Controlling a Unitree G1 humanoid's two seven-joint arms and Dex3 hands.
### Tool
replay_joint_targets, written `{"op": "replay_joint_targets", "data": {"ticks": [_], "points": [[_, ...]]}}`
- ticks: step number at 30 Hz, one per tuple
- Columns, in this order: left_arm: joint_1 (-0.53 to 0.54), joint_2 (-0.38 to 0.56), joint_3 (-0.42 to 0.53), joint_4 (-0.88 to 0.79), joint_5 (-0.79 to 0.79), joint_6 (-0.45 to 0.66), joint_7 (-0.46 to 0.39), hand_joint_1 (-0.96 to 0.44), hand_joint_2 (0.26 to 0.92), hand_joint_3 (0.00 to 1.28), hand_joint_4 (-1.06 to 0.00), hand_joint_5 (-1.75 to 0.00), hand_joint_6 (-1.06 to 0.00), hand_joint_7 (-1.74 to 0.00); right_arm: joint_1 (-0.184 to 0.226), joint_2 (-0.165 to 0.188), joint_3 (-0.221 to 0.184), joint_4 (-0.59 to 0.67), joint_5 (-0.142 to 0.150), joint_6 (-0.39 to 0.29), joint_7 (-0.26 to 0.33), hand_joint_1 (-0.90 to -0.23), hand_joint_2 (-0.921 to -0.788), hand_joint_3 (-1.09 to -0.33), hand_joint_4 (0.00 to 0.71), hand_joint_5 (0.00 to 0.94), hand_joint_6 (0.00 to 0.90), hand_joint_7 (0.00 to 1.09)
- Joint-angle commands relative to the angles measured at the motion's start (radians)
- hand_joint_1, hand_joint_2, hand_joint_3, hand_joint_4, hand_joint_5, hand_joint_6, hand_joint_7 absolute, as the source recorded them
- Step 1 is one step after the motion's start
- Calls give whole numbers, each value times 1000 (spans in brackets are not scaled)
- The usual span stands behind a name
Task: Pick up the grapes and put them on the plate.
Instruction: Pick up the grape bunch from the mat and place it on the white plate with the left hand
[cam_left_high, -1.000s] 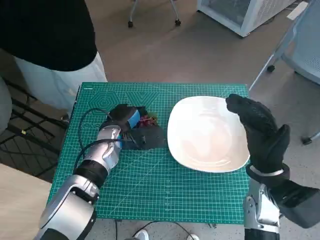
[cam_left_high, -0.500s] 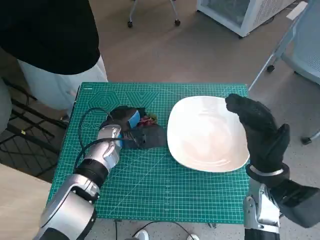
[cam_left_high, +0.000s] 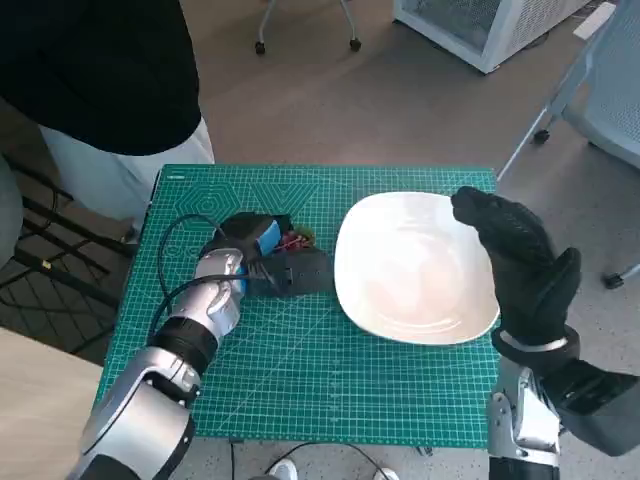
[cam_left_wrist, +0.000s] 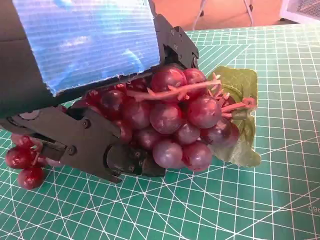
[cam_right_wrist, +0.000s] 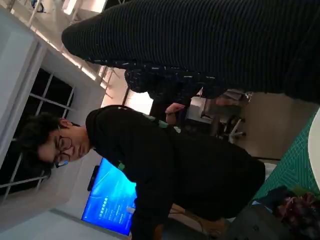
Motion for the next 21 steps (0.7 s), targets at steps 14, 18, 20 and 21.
{"op": "replay_joint_targets", "data": {"ticks": [14,18,20,21], "points": [[74,61,20,-186,-7,70,-90,3,921,234,-463,-1389,-470,-1351,7,10,2,4,-3,10,-10,-655,-921,-717,292,4,2,392],[127,104,47,-358,-10,100,-111,2,921,240,-457,-1395,-463,-1361,7,12,3,5,-5,8,-11,-655,-921,-718,292,4,1,392],[162,127,65,-460,-9,117,-121,2,921,245,-450,-1402,-458,-1367,6,13,4,6,-6,8,-11,-655,-921,-718,292,4,1,393],[179,137,74,-510,-8,125,-126,2,921,247,-447,-1406,-455,-1370,5,13,4,7,-7,7,-12,-655,-921,-718,292,4,1,393]]}}
